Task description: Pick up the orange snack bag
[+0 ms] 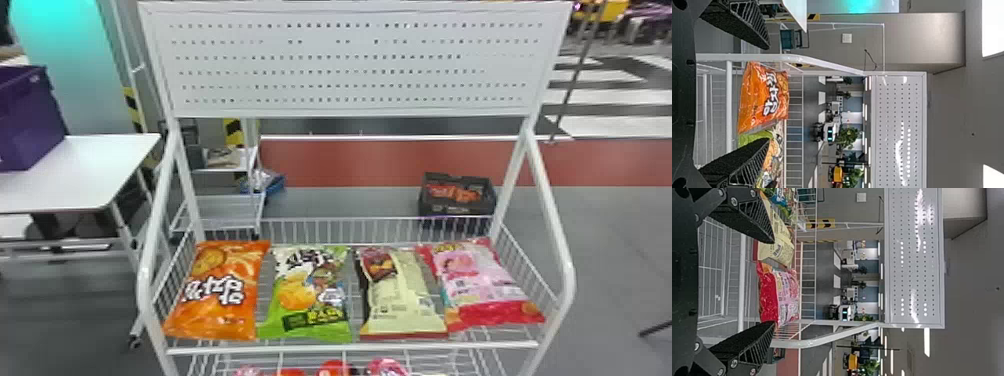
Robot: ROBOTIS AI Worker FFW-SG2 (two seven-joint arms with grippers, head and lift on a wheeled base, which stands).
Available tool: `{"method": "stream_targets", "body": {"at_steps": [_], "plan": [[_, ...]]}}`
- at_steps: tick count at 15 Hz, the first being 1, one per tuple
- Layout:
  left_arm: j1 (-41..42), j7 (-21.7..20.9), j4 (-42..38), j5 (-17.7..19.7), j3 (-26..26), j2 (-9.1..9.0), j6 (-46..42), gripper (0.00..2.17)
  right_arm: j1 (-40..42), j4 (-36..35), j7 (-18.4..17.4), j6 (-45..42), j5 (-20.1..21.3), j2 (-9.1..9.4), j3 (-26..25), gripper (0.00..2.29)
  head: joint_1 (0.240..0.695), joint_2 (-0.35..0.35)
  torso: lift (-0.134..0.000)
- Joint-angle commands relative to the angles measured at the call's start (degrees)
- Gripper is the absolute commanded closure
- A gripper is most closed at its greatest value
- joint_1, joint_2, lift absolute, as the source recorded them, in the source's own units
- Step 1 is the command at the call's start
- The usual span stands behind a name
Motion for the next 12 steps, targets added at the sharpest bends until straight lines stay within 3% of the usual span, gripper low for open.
{"method": "stream_targets", "body": {"at_steps": [1, 12], "plan": [[0.07, 0.01, -0.06, 0.01, -0.07, 0.07, 0.00, 0.05, -0.08, -0.03, 0.00, 0.00, 0.00, 0.10, 0.00, 0.17, 0.499, 0.000, 0.000], [-1.60, -0.78, 0.03, -0.26, -1.21, 0.07, 3.34, 0.05, -0.17, 0.32, 0.09, 0.00, 0.00, 0.19, 0.26, 0.17, 0.499, 0.000, 0.000]]}}
